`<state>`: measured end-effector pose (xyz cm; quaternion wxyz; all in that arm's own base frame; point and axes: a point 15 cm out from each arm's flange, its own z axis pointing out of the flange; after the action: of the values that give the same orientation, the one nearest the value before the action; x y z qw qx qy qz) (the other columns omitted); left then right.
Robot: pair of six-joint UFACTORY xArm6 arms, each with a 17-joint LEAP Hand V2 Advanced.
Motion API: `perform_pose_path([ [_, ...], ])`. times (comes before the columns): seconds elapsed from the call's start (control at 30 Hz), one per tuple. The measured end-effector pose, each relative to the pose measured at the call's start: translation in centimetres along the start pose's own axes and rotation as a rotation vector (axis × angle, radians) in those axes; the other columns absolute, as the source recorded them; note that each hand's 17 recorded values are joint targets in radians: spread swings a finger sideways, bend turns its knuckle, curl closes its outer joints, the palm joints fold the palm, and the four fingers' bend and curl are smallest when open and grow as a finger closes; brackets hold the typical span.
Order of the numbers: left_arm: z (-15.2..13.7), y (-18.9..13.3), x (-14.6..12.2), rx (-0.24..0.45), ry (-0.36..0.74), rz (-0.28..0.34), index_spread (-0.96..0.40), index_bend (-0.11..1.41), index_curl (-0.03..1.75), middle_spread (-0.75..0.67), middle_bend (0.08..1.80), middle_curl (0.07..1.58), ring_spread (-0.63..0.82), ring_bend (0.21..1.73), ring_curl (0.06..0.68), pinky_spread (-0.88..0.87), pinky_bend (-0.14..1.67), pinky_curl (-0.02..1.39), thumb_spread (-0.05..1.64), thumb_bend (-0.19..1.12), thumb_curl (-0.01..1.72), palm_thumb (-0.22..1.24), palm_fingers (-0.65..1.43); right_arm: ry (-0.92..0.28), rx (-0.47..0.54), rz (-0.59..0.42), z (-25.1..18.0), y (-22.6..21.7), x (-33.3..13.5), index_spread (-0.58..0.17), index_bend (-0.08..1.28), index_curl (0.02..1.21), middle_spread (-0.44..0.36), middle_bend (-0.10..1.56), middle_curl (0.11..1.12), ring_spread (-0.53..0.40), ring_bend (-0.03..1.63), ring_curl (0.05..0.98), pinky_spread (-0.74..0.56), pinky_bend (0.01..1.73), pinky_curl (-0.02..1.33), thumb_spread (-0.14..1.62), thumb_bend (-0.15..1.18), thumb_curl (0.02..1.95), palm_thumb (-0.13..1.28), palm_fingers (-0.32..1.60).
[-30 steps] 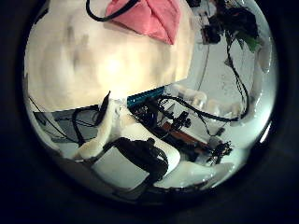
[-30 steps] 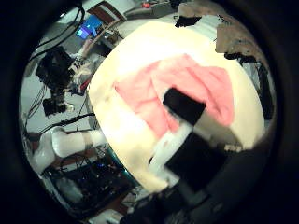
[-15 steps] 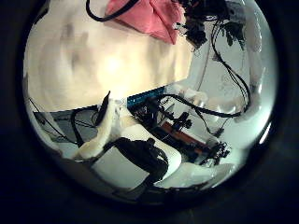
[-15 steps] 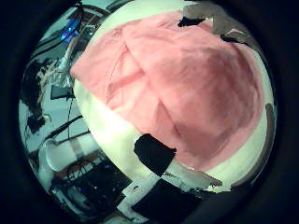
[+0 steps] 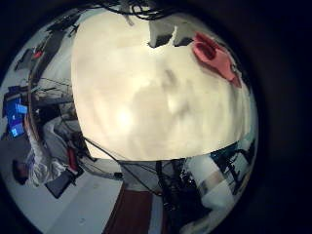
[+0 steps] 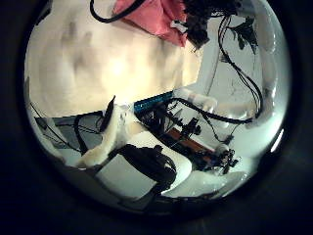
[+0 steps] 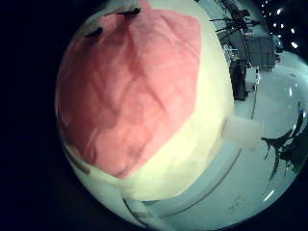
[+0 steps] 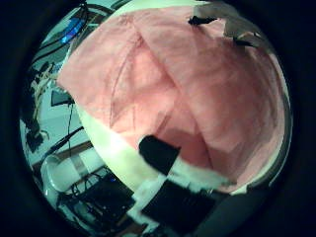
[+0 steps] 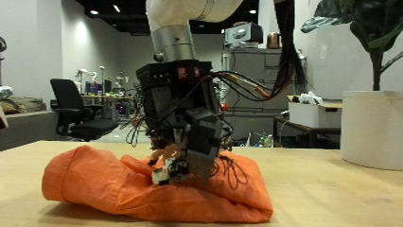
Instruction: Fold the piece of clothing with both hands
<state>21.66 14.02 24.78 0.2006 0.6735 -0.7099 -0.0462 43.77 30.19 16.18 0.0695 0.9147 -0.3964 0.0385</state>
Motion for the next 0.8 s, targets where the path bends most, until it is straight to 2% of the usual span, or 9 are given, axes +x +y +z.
perform_pose_path([
  [0.07, 0.0, 0.0, 0.1, -0.002, 0.001, 0.002, 0.16, 0.16, 0.29, 0.45, 0.18, 0.24, 0.59, 0.4, 0.227, 0.56, 0.27, 0.32, 1.15, -0.02, 0.37, 0.59, -0.03, 0.001, -0.007, -0.004, 0.2, 0.0, -0.5, -0.305, 0.42, 0.56, -0.156, 0.78, 0.51, -0.208, 1.02, 0.387, -0.09, 0.62, 0.14, 0.99, -0.01, 0.33, 0.37, 0.67],
  [0.17, 0.1, 0.1, 0.0, -0.003, -0.001, 0.003, 0.16, 0.16, 0.29, 0.45, 0.18, 0.24, 0.59, 0.4, 0.227, 0.56, 0.27, 0.32, 1.15, -0.02, 0.37, 0.59, -0.03, 0.016, -0.01, -0.011, 0.4, 0.0, -0.5, -0.346, 0.4, 0.56, -0.213, 0.78, 0.51, -0.257, 1.07, 0.401, -0.3, 0.81, 0.17, 1.0, 0.05, 0.37, 0.56, 1.0],
  [0.2, 0.1, 0.1, 0.0, -0.003, -0.002, 0.002, 0.16, 0.16, 0.29, 0.45, 0.18, 0.24, 0.59, 0.41, 0.227, 0.56, 0.27, 0.32, 1.15, -0.02, 0.37, 0.59, -0.03, 0.022, -0.009, -0.012, 0.3, 0.0, -0.5, -0.355, 0.39, 0.56, -0.219, 0.77, 0.51, -0.26, 1.07, 0.402, -0.33, 0.84, 0.18, 1.0, 0.05, 0.38, 0.58, 1.04],
  [0.23, 0.0, 0.0, -0.1, -0.003, -0.002, 0.001, 0.16, 0.16, 0.29, 0.45, 0.18, 0.24, 0.59, 0.41, 0.227, 0.56, 0.27, 0.32, 1.15, -0.02, 0.37, 0.59, -0.03, 0.033, -0.007, -0.013, 0.3, -0.1, -0.4, -0.367, 0.4, 0.57, -0.229, 0.78, 0.52, -0.265, 1.07, 0.408, -0.38, 0.89, 0.2, 0.99, 0.05, 0.39, 0.62, 1.11],
  [0.3, 0.1, 0.0, -0.1, -0.004, -0.001, 0.003, 0.16, 0.16, 0.29, 0.45, 0.18, 0.24, 0.59, 0.41, 0.226, 0.56, 0.27, 0.32, 1.15, -0.02, 0.37, 0.59, -0.03, 0.052, 0.005, -0.014, -0.2, -0.5, -0.2, -0.385, 0.52, 0.64, -0.22, 0.88, 0.56, -0.27, 1.07, 0.433, -0.46, 0.96, 0.25, 0.98, 0.07, 0.42, 0.72, 1.32],
  [0.47, 0.2, 0.1, -0.1, -0.007, 0.001, 0.004, 0.16, 0.16, 0.29, 0.45, 0.18, 0.24, 0.59, 0.41, 0.226, 0.56, 0.27, 0.32, 1.15, -0.02, 0.37, 0.59, -0.03, 0.076, 0.013, -0.012, -0.6, -0.8, -0.5, -0.378, 0.73, 0.74, -0.185, 1.04, 0.62, -0.249, 1.15, 0.484, -0.43, 1.11, 0.34, 0.93, 0.09, 0.48, 0.9, 1.39],
  [0.57, 0.1, 0.0, 0.0, -0.005, 0.001, 0.006, 0.16, 0.16, 0.29, 0.45, 0.18, 0.24, 0.59, 0.41, 0.225, 0.56, 0.27, 0.32, 1.15, -0.02, 0.37, 0.59, -0.03, 0.076, 0.023, -0.003, -1.1, -0.8, -0.2, -0.359, 0.85, 0.8, -0.162, 1.15, 0.67, -0.236, 1.23, 0.527, -0.37, 1.23, 0.4, 0.9, 0.14, 0.55, 1.04, 1.31],
  [0.8, 0.2, 0.1, -0.1, -0.007, 0.002, 0.009, 0.16, 0.16, 0.29, 0.45, 0.18, 0.24, 0.59, 0.41, 0.225, 0.56, 0.27, 0.32, 1.15, -0.02, 0.37, 0.59, -0.03, 0.074, 0.09, 0.019, -4.9, -0.8, 1.2, -0.315, 0.97, 0.86, -0.13, 1.28, 0.71, -0.221, 1.33, 0.603, -0.29, 1.36, 0.5, 0.88, 0.18, 0.67, 1.13, 1.19],
])
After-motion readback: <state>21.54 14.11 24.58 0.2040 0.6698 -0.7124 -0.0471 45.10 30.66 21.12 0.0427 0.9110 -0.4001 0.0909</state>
